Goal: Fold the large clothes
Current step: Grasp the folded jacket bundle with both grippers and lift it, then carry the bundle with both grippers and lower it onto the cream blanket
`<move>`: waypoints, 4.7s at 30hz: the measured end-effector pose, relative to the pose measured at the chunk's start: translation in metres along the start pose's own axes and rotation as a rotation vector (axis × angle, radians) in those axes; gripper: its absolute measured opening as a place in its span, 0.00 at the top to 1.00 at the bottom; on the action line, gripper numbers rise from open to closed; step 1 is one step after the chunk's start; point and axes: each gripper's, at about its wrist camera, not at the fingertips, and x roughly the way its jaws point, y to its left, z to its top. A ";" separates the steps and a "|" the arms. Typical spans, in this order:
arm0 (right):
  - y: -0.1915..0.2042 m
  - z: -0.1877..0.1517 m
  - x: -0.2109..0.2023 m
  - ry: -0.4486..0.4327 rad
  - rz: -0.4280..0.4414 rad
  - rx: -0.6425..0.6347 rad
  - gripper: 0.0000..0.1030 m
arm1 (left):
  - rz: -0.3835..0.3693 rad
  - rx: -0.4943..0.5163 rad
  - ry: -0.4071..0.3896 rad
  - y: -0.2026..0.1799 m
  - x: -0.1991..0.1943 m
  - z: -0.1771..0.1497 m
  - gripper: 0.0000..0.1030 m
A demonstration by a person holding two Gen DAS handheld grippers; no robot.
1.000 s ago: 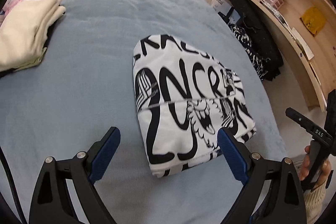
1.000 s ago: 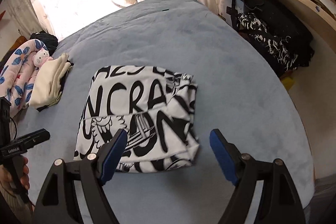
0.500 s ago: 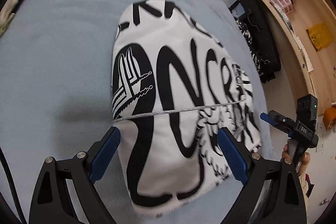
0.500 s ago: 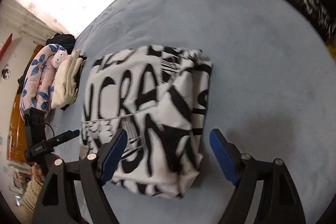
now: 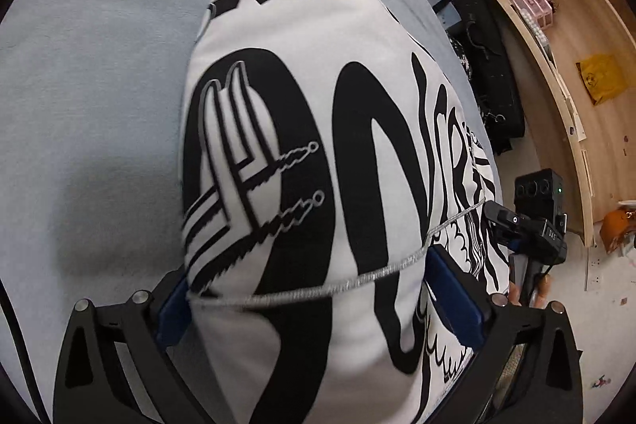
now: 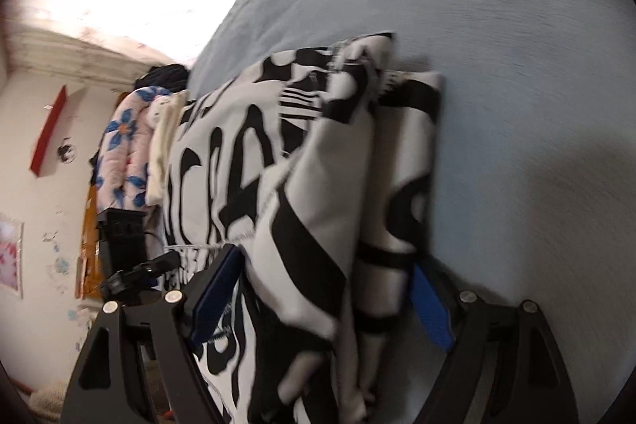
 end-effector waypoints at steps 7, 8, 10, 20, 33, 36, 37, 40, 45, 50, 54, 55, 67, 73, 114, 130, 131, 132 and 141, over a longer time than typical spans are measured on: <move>0.015 0.011 0.029 0.044 0.006 -0.071 0.19 | -0.005 0.021 0.030 -0.003 0.010 0.008 0.00; 0.017 0.011 0.030 0.046 0.000 -0.073 0.19 | -0.002 0.023 0.032 -0.005 0.011 0.010 0.00; 0.017 0.011 0.031 0.039 -0.002 -0.075 0.20 | 0.000 0.030 0.034 -0.006 0.010 0.010 0.00; 0.036 0.006 0.038 0.017 -0.070 -0.099 0.39 | 0.014 0.042 0.049 -0.014 0.016 0.018 0.00; 0.105 -0.009 0.035 -0.046 -0.262 -0.143 0.66 | 0.131 0.160 -0.055 -0.058 -0.010 0.012 0.44; 0.121 -0.018 0.034 -0.065 -0.291 -0.120 0.68 | 0.147 0.183 -0.066 -0.066 -0.023 0.008 0.47; 0.127 -0.023 0.034 -0.070 -0.299 -0.115 0.69 | 0.151 0.187 -0.067 -0.067 -0.027 0.006 0.48; 0.148 -0.040 0.037 -0.081 -0.300 -0.095 0.70 | 0.172 0.210 -0.074 -0.070 -0.049 -0.001 0.49; 0.202 -0.073 0.049 -0.107 -0.265 -0.085 0.70 | 0.193 0.219 -0.090 -0.055 -0.110 -0.014 0.49; 0.270 -0.096 0.077 -0.098 -0.220 -0.117 0.70 | 0.228 0.196 -0.116 -0.022 -0.187 -0.030 0.49; 0.330 -0.106 0.111 -0.071 -0.168 -0.174 0.70 | 0.265 0.155 -0.157 0.012 -0.254 -0.042 0.48; 0.342 -0.108 0.120 -0.063 -0.154 -0.186 0.70 | 0.273 0.143 -0.166 0.024 -0.269 -0.044 0.48; 0.475 -0.106 0.235 0.018 -0.074 -0.291 0.70 | 0.384 0.066 -0.232 0.132 -0.393 -0.032 0.48; 0.509 -0.077 0.273 0.017 -0.066 -0.302 0.70 | 0.408 0.075 -0.248 0.173 -0.427 -0.007 0.48; 0.465 0.177 0.480 -0.086 -0.074 -0.258 0.61 | 0.502 0.015 -0.226 0.375 -0.356 0.308 0.10; 0.494 0.167 0.419 -0.097 -0.300 -0.430 0.47 | 0.691 0.165 -0.403 0.342 -0.402 0.273 0.14; 0.500 0.168 0.410 -0.141 -0.319 -0.447 0.47 | 0.687 0.147 -0.429 0.339 -0.410 0.274 0.16; 0.507 0.170 0.401 -0.193 -0.335 -0.466 0.47 | 0.667 0.120 -0.469 0.336 -0.420 0.275 0.19; 0.523 0.189 0.453 -0.195 -0.464 -0.510 0.76 | 0.708 0.020 -0.495 0.332 -0.392 0.306 0.78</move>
